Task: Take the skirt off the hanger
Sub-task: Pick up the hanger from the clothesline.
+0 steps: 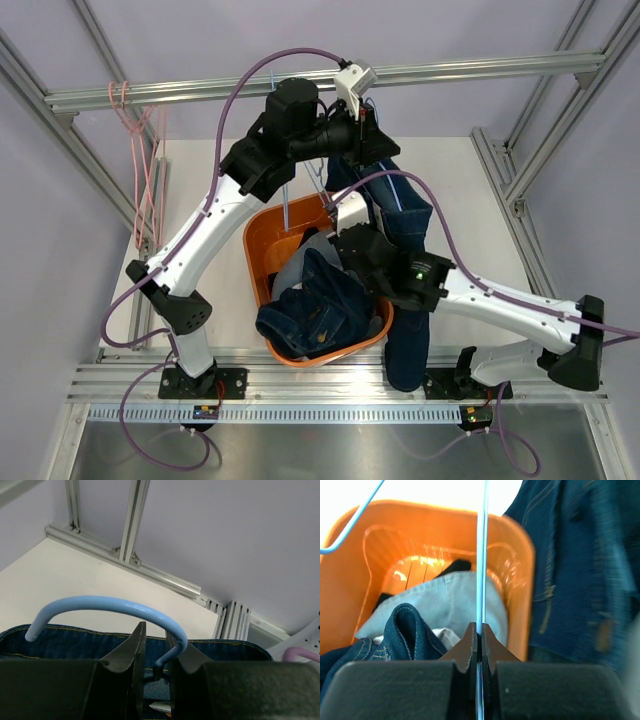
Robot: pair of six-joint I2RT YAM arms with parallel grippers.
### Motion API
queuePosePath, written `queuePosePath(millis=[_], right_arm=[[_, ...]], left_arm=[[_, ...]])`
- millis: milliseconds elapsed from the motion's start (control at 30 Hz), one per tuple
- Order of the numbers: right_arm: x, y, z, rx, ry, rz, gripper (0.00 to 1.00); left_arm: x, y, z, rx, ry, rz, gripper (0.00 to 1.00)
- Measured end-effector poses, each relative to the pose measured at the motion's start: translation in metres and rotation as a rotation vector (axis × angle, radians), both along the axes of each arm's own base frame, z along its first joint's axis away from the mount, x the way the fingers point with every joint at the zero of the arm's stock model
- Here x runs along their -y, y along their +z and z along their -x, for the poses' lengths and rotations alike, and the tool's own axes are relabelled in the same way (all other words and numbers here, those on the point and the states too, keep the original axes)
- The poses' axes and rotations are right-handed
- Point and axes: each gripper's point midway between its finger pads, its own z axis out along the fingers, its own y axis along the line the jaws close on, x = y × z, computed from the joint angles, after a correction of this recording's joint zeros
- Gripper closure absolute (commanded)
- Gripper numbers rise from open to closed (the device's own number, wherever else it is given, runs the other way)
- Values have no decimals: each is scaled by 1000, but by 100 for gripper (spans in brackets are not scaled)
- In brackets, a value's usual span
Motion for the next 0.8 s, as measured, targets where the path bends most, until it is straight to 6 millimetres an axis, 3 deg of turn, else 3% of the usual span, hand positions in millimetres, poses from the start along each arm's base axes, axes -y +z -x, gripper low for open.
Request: queuePosePath(millis=[200,300,567,667,800], right_arm=[[19,40,4,53,6,-39,100],[28,48,8,59,11,-50,100],[58,26,33,18,64,-26,100],[52,20,54,9,134,2,100],[43,22,88,-1,232,-1,100]], left_arm=[[5,21,-2,10,8,84,100],[5,31,-4,12,19,122,100],[-17,68,-30,2,112,251,100],[-25,75,-42,-16,159,291,100],[-26,70,-55,-44,202,299,100]])
